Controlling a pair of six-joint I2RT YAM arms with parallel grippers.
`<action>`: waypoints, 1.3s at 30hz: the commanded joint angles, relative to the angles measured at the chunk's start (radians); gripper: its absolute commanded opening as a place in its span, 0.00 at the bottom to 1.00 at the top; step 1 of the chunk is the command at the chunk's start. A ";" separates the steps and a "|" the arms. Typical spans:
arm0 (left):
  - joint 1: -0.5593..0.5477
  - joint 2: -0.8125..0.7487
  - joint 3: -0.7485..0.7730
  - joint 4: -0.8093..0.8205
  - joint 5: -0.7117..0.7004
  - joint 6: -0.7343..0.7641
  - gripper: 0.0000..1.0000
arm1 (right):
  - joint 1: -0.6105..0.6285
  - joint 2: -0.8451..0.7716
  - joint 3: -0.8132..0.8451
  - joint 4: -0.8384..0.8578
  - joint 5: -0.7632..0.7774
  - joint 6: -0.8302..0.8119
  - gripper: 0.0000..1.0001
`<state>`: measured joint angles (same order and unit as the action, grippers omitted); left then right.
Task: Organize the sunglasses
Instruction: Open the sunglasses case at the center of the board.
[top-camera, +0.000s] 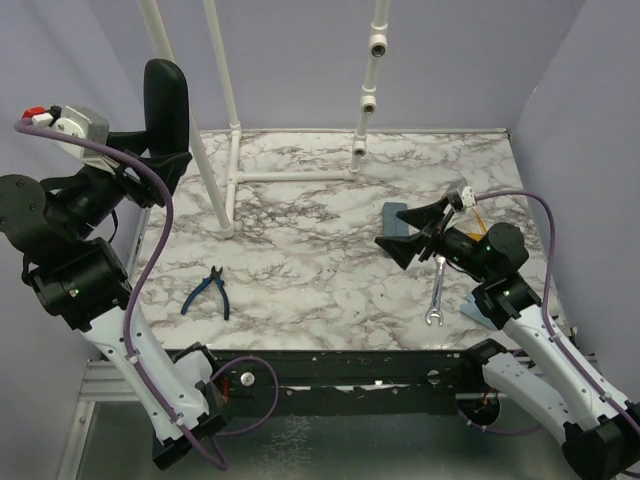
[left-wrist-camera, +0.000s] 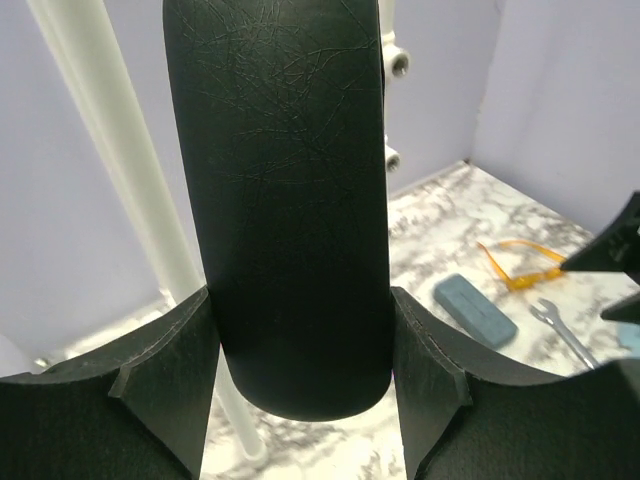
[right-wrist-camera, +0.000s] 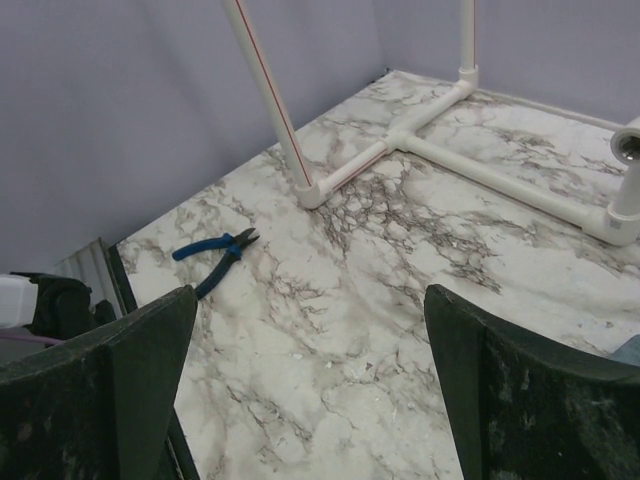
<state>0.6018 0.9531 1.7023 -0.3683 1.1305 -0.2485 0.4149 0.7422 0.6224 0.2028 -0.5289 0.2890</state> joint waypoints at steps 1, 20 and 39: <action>0.002 0.019 -0.095 0.016 0.146 -0.019 0.00 | -0.002 0.028 -0.016 0.116 -0.035 0.062 1.00; -0.577 0.176 -0.079 -0.274 -0.261 0.249 0.00 | -0.002 0.181 0.101 0.107 -0.025 0.106 1.00; -1.492 0.166 -0.425 -0.394 -1.029 1.394 0.00 | -0.002 0.098 0.175 -0.229 0.072 -0.114 1.00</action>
<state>-0.8852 1.2675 1.4704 -0.9451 0.2775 0.7547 0.4114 0.8997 0.7643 0.1448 -0.5163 0.2886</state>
